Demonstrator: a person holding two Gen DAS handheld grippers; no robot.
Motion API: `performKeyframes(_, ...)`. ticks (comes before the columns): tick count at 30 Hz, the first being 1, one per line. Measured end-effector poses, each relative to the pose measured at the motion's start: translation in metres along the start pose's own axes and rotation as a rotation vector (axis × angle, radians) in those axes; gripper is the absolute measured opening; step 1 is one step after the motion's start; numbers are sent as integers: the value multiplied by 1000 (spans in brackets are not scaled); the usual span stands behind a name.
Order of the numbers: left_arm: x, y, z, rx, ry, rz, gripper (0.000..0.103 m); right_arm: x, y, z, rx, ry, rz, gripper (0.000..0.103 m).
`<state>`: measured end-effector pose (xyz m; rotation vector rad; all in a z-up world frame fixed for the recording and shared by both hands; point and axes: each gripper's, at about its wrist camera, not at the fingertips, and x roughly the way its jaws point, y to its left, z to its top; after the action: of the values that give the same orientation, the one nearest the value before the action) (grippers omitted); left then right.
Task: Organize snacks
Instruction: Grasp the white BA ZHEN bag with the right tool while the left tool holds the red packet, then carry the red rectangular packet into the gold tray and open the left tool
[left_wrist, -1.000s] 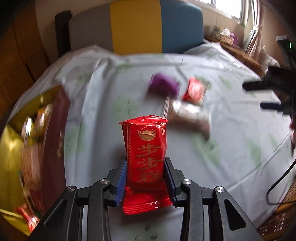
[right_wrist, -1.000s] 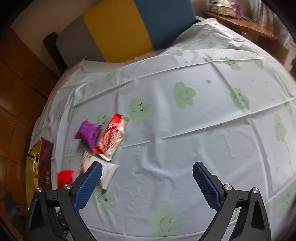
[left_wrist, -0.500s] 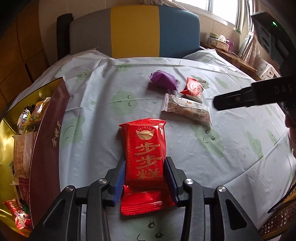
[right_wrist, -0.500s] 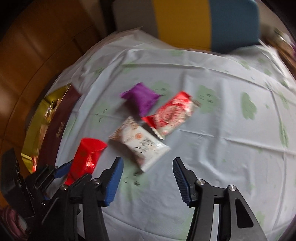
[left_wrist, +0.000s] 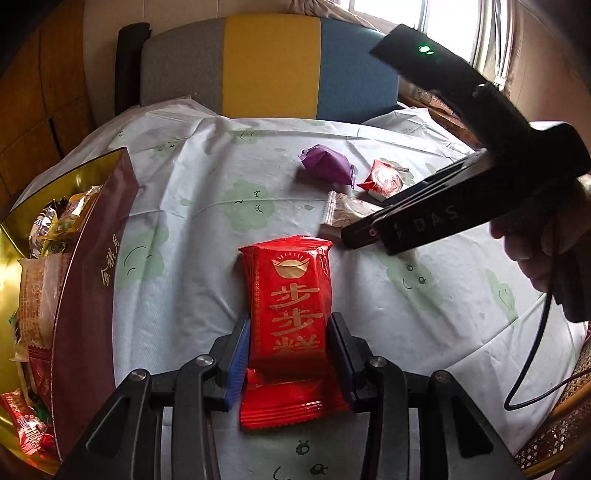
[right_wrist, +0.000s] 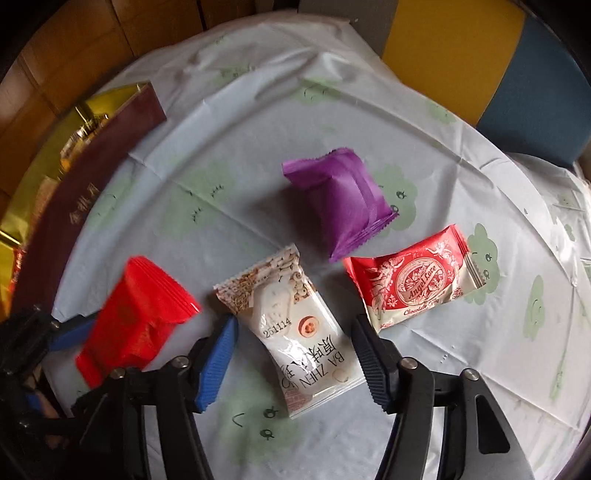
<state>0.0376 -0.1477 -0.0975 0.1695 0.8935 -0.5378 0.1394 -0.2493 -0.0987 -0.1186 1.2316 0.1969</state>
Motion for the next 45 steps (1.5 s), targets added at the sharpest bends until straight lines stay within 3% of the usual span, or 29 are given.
performKeyframes(3,0,0,0,-4,-3,-1,41,-6,10,-18,-34,10,-8,41)
performKeyframes(6,0,1,-1,-9,-6,-4,41,-12,13,-40,-4,28,50,43)
performKeyframes(14,1,0,0,-7,-10,7,42,-16,13,-69,9,-33,57,44)
performKeyframes(33,1,-5,-2,3,-22,37,42,-20,17,-64,-56,-50,12,45)
performKeyframes(45,-7,-2,0,-31,41,26,39,-22,24,-65,-120,-65,-22,44)
